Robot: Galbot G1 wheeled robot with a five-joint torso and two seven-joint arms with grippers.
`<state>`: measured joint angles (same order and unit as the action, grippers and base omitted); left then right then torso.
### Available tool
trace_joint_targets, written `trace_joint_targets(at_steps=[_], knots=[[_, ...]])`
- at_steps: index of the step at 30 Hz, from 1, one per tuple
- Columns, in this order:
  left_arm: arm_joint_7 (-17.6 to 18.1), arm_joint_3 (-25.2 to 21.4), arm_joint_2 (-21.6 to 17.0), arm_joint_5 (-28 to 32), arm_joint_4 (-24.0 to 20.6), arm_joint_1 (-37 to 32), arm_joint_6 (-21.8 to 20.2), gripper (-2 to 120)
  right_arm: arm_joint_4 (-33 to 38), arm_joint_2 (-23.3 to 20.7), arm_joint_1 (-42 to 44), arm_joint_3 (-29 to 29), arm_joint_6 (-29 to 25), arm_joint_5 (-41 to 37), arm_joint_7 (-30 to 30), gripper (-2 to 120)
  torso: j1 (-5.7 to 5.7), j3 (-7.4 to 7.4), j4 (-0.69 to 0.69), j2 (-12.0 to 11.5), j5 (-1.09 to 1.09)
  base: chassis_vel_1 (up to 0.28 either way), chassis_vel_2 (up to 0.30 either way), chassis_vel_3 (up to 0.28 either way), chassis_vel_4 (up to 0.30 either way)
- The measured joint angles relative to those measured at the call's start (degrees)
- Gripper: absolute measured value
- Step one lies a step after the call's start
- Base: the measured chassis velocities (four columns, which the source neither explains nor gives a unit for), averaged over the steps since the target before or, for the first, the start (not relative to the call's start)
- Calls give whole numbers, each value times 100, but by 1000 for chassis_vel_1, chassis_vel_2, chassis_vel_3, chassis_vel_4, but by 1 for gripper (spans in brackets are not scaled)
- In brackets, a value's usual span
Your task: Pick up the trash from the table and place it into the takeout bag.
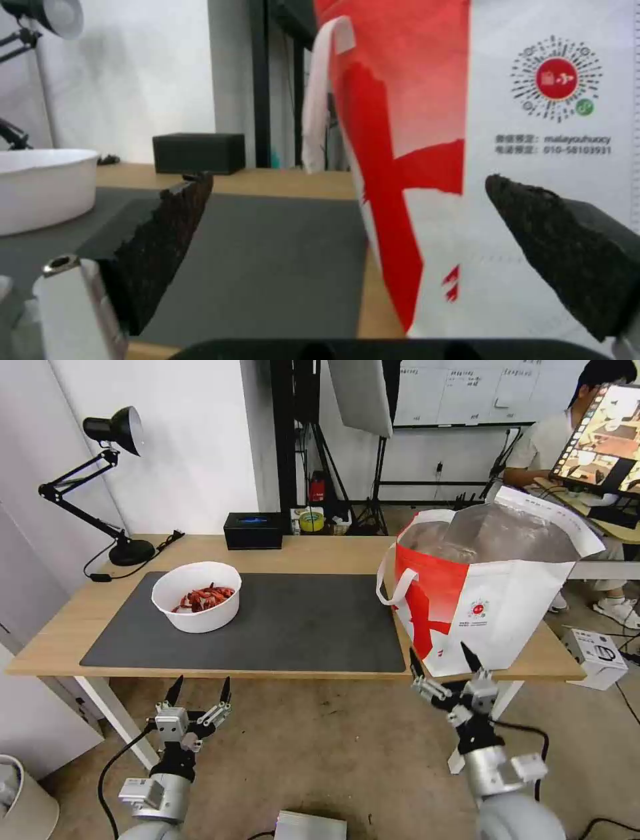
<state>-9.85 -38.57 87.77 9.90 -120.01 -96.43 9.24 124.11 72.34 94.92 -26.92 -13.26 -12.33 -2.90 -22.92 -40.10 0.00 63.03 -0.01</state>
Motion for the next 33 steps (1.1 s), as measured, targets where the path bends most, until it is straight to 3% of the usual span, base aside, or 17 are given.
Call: trace_joint_targets(at_steps=[10, 33], knots=[[1, -40, -64, 41, 28, 97, -99, 100, 241, 420, 371, 194, 133, 638, -160, 100, 0, 0, 0, 0, 1, 0, 0, 0, 0], [-23, -68, -325, 185, 49, 309, -411, 100, 193, 439, 392, 246, 497, 735, -265, 100, 0, 0, 1, 0, 1, 0, 0, 0, 0]])
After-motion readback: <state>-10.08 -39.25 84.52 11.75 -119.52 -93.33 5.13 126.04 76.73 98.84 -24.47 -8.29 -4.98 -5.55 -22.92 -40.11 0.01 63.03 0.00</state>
